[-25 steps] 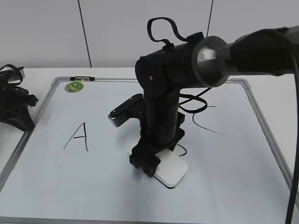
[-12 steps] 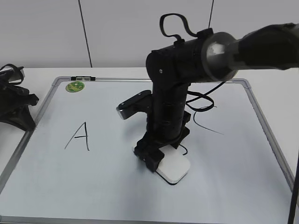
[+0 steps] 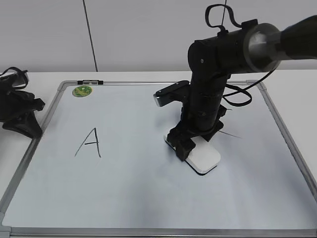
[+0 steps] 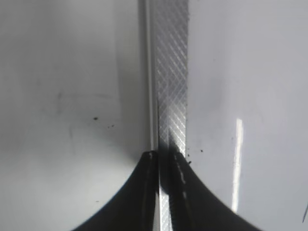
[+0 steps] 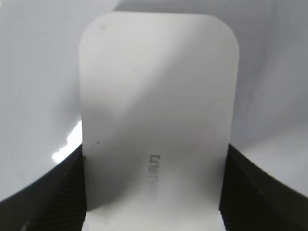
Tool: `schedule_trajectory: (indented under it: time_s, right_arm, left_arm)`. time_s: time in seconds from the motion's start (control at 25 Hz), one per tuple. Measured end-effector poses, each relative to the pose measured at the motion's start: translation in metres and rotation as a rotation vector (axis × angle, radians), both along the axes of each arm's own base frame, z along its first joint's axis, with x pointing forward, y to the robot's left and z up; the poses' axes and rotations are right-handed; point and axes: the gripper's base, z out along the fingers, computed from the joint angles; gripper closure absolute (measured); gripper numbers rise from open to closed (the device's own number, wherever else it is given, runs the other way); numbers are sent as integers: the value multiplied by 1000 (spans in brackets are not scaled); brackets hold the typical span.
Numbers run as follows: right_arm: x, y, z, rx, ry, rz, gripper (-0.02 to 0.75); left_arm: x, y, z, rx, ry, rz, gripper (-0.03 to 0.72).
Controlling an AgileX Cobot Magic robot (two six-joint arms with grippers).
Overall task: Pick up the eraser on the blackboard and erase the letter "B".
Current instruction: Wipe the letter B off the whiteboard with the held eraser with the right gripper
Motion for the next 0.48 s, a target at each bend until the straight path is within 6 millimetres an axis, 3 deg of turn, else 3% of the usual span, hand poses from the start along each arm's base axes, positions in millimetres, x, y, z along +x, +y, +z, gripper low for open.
schedule_trajectory:
  time_s: [0.48]
  right_arm:
    - [15,-12,4,-55,-65,7,202]
  left_arm:
    - [0,-1,0,-7,-1,7,654]
